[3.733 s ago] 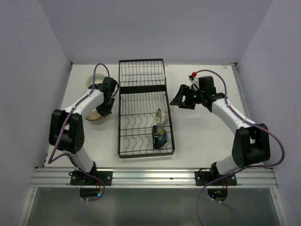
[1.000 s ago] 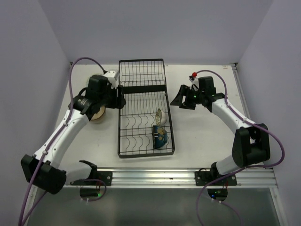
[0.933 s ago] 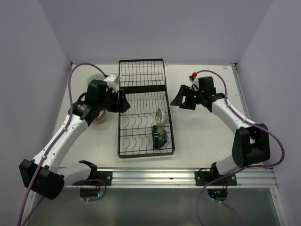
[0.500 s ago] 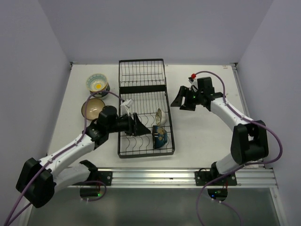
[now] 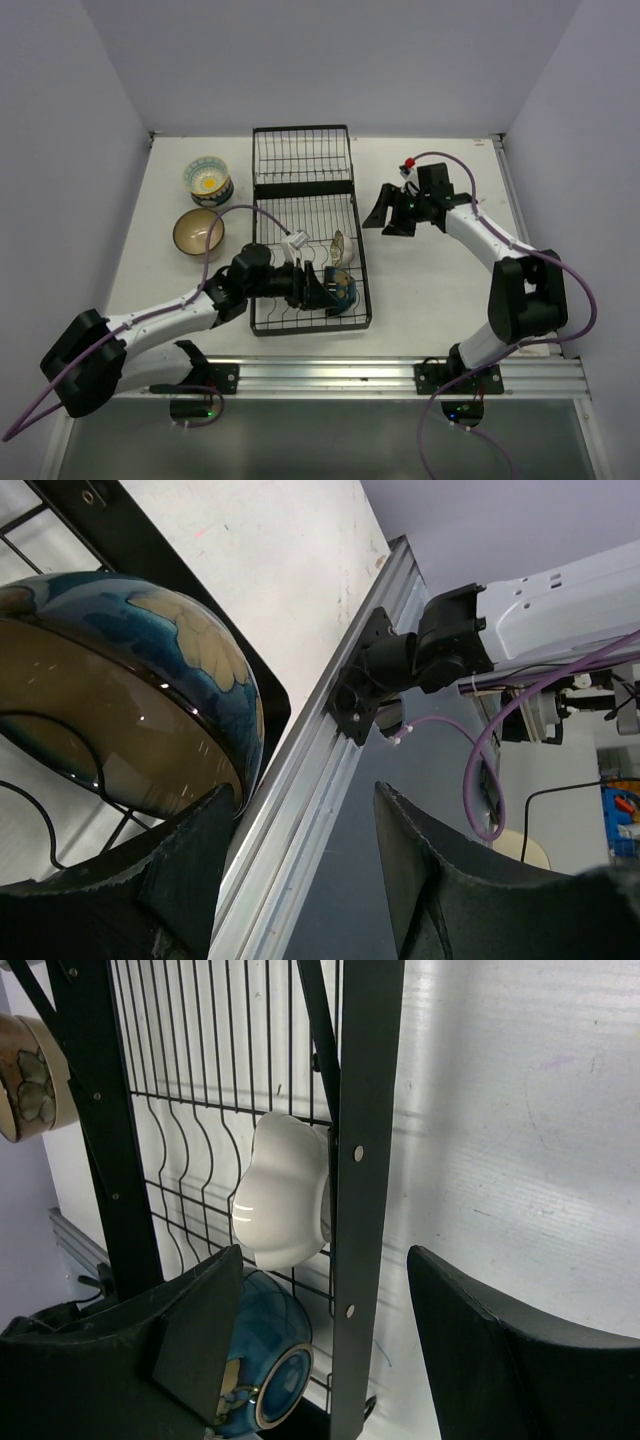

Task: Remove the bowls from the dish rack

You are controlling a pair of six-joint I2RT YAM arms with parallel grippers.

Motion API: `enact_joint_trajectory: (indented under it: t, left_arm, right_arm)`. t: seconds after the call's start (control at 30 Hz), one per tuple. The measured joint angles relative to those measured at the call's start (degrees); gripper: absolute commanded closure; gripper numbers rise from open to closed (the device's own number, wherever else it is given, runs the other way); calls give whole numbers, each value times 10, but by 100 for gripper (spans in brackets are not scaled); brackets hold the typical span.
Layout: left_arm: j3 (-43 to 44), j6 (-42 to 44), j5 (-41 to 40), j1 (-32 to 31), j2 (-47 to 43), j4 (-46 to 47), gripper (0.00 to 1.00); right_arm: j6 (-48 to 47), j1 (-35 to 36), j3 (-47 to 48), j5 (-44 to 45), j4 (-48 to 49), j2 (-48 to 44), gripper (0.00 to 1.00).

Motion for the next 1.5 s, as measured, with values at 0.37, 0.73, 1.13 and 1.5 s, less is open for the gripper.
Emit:
enact_joint_trajectory:
  t: [0.37, 0.73, 1.13, 1.5]
  left_arm:
    - [3, -4, -54, -41, 84, 49, 44]
    - [3, -46, -107, -52, 107, 94, 86]
    - [-52, -137, -139, -55, 115, 220, 100]
    - [-101, -217, -193, -61, 116, 323, 100]
  right_arm:
    - [0, 0, 6, 0, -4, 22, 30]
    - [0, 0, 6, 0, -4, 27, 30]
    - [-1, 0, 6, 0, -4, 27, 30]
    - [-1, 0, 6, 0, -4, 28, 30]
